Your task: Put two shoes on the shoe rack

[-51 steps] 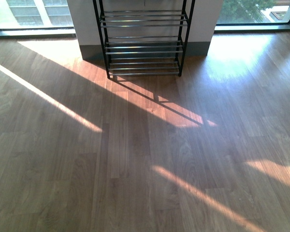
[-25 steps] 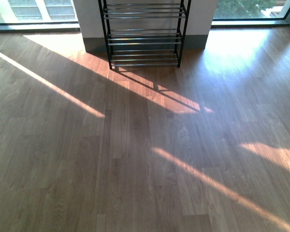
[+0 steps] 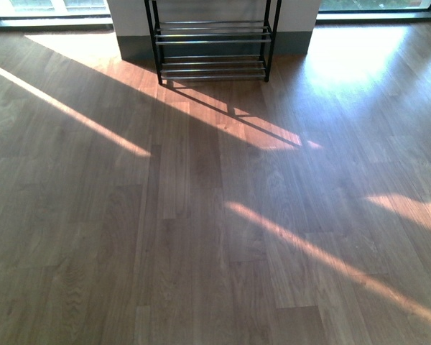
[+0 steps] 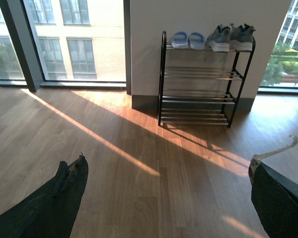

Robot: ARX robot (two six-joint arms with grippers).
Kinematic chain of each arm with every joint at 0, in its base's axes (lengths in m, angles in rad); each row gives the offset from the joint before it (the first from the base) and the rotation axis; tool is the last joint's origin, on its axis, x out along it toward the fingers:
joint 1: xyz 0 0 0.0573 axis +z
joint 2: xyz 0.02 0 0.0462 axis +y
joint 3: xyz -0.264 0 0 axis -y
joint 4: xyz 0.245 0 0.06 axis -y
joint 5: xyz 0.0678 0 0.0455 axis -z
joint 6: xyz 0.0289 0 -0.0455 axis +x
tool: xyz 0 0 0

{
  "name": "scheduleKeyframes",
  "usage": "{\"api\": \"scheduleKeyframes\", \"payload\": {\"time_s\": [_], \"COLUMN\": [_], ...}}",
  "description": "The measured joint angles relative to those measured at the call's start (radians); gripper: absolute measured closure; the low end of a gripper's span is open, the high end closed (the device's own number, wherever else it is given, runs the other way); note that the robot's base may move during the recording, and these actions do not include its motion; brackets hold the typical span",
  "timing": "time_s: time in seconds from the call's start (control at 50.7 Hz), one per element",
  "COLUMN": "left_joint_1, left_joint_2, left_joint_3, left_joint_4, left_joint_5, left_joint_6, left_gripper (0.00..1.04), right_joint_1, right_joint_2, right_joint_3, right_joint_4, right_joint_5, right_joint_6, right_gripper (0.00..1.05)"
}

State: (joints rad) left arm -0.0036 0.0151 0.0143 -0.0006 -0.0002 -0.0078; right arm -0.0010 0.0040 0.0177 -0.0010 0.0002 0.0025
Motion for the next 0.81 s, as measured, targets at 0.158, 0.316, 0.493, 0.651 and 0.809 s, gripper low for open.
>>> {"api": "scheduleKeyframes", "payload": {"time_s": [0.158,0.316,0.493,0.651,0.809], "left_joint_1": [0.0,0.0,0.0,0.0,0.0], "left_joint_2": [0.0,0.0,0.0,0.0,0.0], "left_joint_3": [0.0,0.0,0.0,0.0,0.0], "left_joint_4": [0.0,0.0,0.0,0.0,0.0], "left_joint_5": [0.0,0.0,0.0,0.0,0.0], "left_joint_6": [0.0,0.0,0.0,0.0,0.0], "left_gripper": [0.09,0.09,0.09,0.09,0.09], "right_joint_1": [0.0,0.0,0.0,0.0,0.0], "right_joint_2": [0.0,0.0,0.0,0.0,0.0], "right_joint_3": [0.0,0.0,0.0,0.0,0.0], "right_joint_4": [0.0,0.0,0.0,0.0,0.0], "right_joint_5": [0.0,0.0,0.0,0.0,0.0], "right_joint_6": [0.0,0.0,0.0,0.0,0.0], "right_gripper": [0.09,0.09,0.09,0.09,0.09]}}
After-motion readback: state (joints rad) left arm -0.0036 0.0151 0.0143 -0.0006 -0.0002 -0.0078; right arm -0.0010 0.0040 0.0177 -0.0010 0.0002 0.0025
